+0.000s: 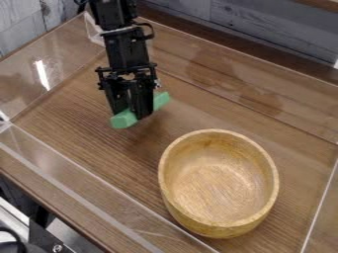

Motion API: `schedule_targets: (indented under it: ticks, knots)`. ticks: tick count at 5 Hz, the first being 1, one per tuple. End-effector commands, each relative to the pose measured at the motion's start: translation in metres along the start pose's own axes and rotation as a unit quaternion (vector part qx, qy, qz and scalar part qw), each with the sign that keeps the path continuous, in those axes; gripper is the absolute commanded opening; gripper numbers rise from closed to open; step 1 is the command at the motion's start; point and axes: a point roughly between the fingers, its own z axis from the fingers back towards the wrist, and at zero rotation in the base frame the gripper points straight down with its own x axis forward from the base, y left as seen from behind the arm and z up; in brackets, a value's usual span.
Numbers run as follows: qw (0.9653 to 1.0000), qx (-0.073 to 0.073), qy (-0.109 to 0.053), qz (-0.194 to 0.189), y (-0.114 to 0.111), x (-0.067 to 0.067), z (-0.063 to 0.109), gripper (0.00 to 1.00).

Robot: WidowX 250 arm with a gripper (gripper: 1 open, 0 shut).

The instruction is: Remove the green block from inside the brown bowl and put it on the table

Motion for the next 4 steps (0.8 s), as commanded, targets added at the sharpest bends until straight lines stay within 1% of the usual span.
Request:
schedule_targets:
  ticks: [1, 4]
  knots:
    - [0.9997, 0.009, -0.021, -0.004, 0.0, 0.0047, 0.0161, 0.0]
    - [0.9999, 0.001, -0.013, -0.009, -0.0001, 0.0073, 0.015, 0.0]
